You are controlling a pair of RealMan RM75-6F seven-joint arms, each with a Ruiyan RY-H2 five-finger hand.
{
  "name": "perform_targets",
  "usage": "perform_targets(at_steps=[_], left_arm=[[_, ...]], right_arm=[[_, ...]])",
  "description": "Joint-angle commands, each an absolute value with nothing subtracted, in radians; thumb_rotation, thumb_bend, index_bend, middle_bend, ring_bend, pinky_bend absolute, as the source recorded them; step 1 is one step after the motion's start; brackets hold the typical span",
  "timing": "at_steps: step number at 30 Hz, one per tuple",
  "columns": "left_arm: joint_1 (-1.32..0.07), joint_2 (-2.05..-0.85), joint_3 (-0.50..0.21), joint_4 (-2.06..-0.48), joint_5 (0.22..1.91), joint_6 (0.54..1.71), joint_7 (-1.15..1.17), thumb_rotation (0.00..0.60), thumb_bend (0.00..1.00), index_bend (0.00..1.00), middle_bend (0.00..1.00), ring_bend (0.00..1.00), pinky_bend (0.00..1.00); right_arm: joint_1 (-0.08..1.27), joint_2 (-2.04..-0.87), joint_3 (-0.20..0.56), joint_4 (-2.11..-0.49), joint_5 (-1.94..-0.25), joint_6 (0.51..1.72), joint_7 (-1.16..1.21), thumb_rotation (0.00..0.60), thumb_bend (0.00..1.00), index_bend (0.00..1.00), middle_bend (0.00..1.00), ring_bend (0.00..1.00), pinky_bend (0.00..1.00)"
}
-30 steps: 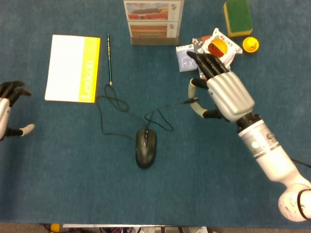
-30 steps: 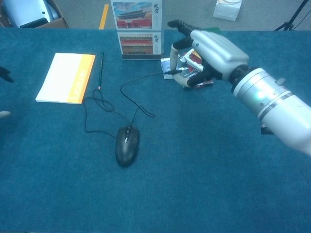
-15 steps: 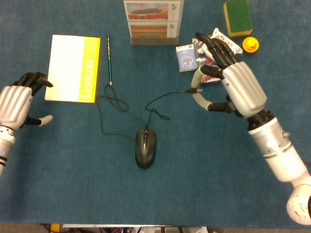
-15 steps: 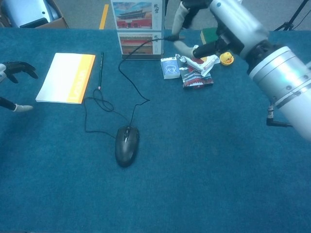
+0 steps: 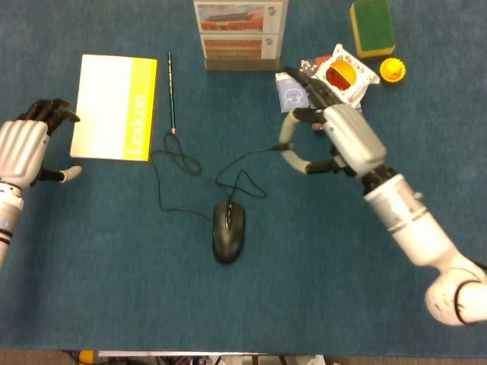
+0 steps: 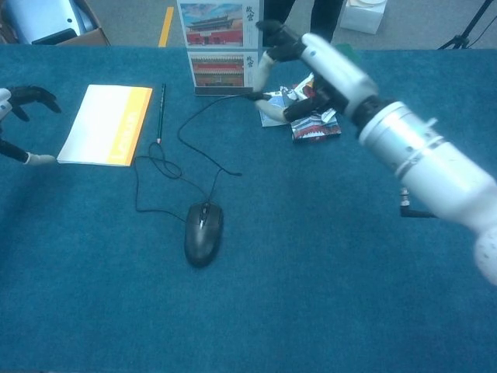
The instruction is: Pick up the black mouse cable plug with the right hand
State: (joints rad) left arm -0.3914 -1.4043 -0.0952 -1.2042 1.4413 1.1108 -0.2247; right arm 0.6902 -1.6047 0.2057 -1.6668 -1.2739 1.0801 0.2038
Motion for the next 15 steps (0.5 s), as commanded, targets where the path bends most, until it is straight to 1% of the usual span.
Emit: perform_targets(at_steps=[1, 6, 15], left_arm=[[-0.4, -1.41, -0.099, -1.195, 1.434, 1.101, -0.229, 0.6, 0.0, 0.3, 0.19, 0.15, 0.34], [-0.406, -1.42, -0.099, -1.172, 1.418, 1.09, -0.237, 0.6, 0.0, 0.3, 0.19, 0.15, 0.34], [-0.403, -1.421, -0.095, -1.155, 1.399, 1.088, -0.245, 0.6, 0.0, 0.3, 0.19, 0.15, 0.34]], right_arm=[[0.744, -1.67, 0.231, -1.594, -1.293, 0.988, 0.331, 0.6, 0.35, 0.64, 0.02, 0.0, 0.0], [0.778, -1.695, 0.24, -1.558, -1.357, 0.937, 0.474, 0.6, 0.35, 0.64, 0.02, 0.0, 0.0], [0.811, -1.699, 0.237, -1.551, -1.472, 0.93, 0.714, 0.6, 0.35, 0.64, 0.02, 0.0, 0.0]])
